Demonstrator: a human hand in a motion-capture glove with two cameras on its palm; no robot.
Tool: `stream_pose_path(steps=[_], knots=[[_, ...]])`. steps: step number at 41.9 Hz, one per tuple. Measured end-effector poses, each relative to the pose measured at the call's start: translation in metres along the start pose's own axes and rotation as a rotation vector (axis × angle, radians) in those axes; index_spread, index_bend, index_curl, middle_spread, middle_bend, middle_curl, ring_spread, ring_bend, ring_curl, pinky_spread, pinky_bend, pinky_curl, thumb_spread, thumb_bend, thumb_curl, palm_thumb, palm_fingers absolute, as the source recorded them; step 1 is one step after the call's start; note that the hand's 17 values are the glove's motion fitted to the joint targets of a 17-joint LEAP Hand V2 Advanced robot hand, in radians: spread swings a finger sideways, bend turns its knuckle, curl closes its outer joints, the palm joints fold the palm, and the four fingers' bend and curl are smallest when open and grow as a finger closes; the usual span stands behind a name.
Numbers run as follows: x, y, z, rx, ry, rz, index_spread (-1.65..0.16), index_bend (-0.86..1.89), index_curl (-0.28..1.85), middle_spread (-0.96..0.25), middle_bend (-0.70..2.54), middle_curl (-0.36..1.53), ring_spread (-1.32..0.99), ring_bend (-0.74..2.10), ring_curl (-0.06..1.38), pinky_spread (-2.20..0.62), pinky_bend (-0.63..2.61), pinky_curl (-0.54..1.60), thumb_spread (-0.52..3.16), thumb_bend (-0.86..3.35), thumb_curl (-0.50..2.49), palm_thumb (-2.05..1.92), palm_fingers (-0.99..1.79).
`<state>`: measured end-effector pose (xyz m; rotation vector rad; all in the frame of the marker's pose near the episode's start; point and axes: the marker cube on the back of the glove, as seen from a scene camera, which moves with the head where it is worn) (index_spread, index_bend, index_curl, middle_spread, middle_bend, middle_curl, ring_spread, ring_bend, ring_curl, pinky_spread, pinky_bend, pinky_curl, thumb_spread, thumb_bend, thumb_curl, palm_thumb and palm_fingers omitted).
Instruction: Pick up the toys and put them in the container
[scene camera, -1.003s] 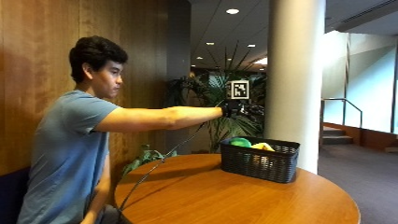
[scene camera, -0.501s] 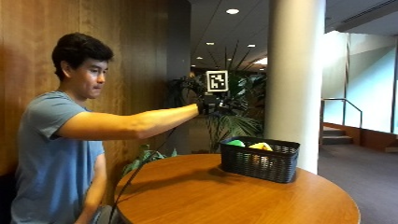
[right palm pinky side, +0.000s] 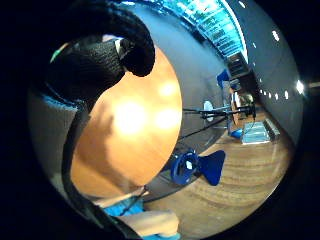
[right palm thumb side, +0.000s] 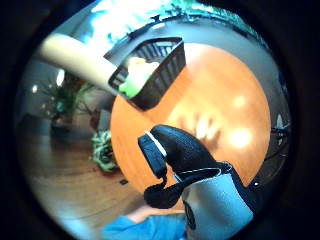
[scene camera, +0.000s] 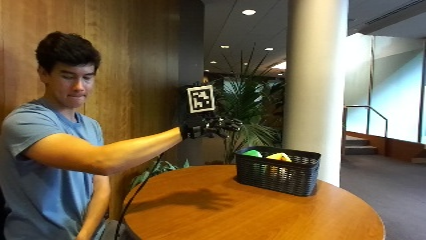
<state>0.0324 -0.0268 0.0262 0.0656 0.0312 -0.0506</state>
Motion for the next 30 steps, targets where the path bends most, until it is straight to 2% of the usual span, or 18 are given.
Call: stream_pose_path(steps=[9,13,18,23,28,30], knots=[[0.024,0.028,0.022,-0.02,-0.043,-0.008,-0.27,0.1,0.16,0.05,0.16,0.32,0.1,0.48,0.3,0.03,1.34,0.32,1.11,-0.05,0.25,-0.06,-0.15],[0.024,0.038,0.032,-0.04,-0.087,0.038,-0.27,0.1,0.16,0.05,0.16,0.31,0.1,0.48,0.3,0.03,1.34,0.32,1.11,-0.05,0.24,-0.06,-0.14],[0.029,0.049,0.04,-0.042,-0.058,-0.048,-0.27,0.1,0.16,0.05,0.16,0.31,0.1,0.48,0.3,0.03,1.34,0.32,1.12,-0.05,0.24,-0.05,-0.14],[0.029,0.052,0.044,-0.037,-0.081,0.022,-0.28,0.1,0.17,0.05,0.16,0.3,0.1,0.49,0.3,0.03,1.33,0.32,1.11,-0.05,0.23,-0.06,-0.14],[0.042,0.059,0.05,-0.035,-0.002,-0.099,-0.28,0.1,0.17,0.05,0.16,0.3,0.1,0.48,0.3,0.03,1.33,0.32,1.12,-0.05,0.23,-0.06,-0.14],[0.043,0.058,0.051,-0.042,-0.002,-0.03,-0.27,0.11,0.17,0.05,0.15,0.3,0.1,0.48,0.3,0.03,1.33,0.32,1.12,-0.05,0.23,-0.05,-0.14]])
